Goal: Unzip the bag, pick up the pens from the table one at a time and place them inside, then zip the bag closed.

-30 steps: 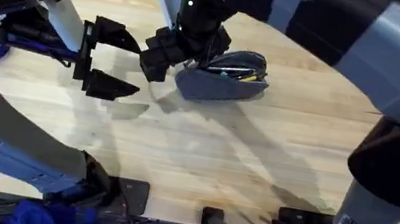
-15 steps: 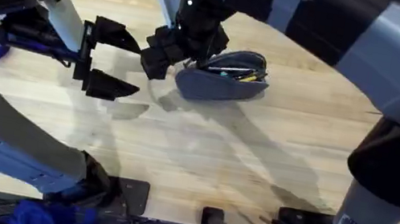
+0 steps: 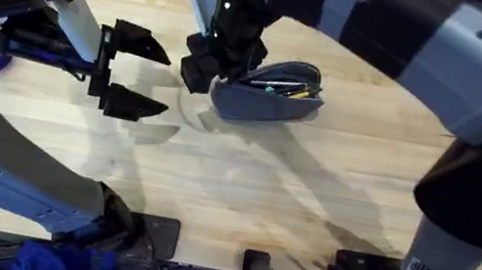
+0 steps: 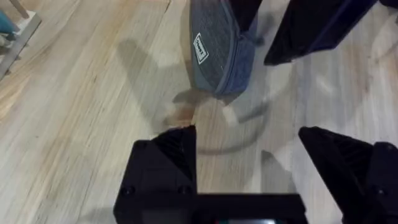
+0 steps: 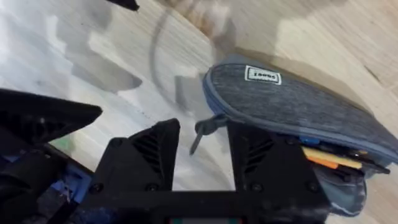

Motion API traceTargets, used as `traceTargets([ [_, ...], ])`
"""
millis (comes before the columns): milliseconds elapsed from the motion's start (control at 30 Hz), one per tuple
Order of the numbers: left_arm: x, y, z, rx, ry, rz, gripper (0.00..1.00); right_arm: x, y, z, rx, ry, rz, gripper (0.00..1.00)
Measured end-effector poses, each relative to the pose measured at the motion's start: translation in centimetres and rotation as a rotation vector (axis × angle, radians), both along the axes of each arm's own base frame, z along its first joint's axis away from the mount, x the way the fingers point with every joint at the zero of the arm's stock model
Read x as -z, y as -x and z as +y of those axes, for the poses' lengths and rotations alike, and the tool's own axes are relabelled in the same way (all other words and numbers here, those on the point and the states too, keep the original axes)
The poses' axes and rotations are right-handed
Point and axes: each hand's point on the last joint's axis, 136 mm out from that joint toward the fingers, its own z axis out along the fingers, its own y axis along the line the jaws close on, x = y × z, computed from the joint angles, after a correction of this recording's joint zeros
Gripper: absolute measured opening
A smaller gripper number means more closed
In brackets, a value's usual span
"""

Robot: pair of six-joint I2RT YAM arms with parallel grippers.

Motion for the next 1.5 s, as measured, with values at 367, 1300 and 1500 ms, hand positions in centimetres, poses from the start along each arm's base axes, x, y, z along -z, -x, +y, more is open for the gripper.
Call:
traceTargets([
  [367, 0.0, 0.0, 0.0, 0.0, 0.0, 0.0, 0.993, 1.5, -0.2, -0.3, -0.018, 0.045, 0.008, 0.139],
  [1300, 0.0, 0.0, 0.0, 0.0, 0.0, 0.0, 0.994, 1.5, -0.3, -0.4, -0.017, 0.05, 0.002, 0.03],
  [1500, 0.0, 0.0, 0.0, 0.0, 0.0, 0.0, 0.993, 1.1, -0.3, -0.8, -0.013, 0.064, -0.011, 0.03],
])
